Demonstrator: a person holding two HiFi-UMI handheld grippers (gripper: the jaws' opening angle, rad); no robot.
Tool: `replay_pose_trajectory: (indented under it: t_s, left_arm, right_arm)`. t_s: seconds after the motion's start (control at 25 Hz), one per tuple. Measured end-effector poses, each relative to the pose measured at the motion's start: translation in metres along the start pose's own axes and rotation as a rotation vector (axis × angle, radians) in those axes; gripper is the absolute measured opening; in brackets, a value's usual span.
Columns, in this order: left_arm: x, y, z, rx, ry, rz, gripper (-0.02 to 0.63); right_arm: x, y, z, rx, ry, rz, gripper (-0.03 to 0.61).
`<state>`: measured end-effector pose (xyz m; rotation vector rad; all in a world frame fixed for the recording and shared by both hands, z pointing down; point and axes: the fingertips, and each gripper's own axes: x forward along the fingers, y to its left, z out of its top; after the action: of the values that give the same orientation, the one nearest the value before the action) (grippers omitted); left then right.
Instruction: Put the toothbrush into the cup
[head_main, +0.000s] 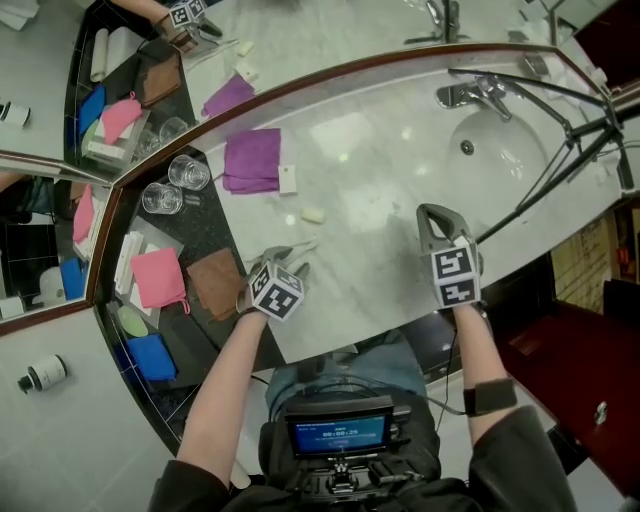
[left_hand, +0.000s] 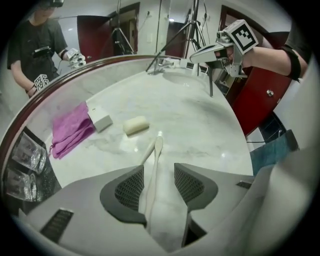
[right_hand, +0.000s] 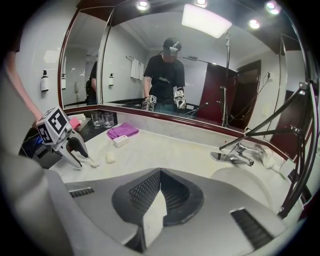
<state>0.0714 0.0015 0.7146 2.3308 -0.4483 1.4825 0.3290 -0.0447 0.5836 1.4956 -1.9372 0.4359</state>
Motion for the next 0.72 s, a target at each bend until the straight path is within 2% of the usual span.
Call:
replay_pose_trajectory:
  t_s: [0.32, 0.36, 0.4, 0.44, 0.72]
  left_arm:
    - [0.012, 0.0, -0.001, 0.029, 0.048, 0.008, 0.127]
    - [0.012, 0.0, -0.001, 0.033, 0.045, 0.016, 0.105]
    - [0.012, 0.0, -0.001, 0.037, 0.042, 0.028, 0.04]
    - [0.012, 0.0, 0.0, 0.037, 0.039, 0.034, 0.023]
    - [0.006, 0.005, 0.011, -0.039, -0.008, 0.022, 0.018]
  right_arm:
    - [-0.008, -0.02, -0.019, 0.043, 0.021, -0.03, 0.008]
    - [-0.008, -0.021, -0.021, 0.047, 0.024, -0.032, 0.008]
    - [-0.009, -0.023, -0.023, 0.052, 0.027, -0.034, 0.008]
    - [-0.009, -0.024, -0.024, 0.056, 0.03, -0.035, 0.008]
    - [-0.003, -0.025, -0.03, 0.074, 0.045, -0.022, 0.008]
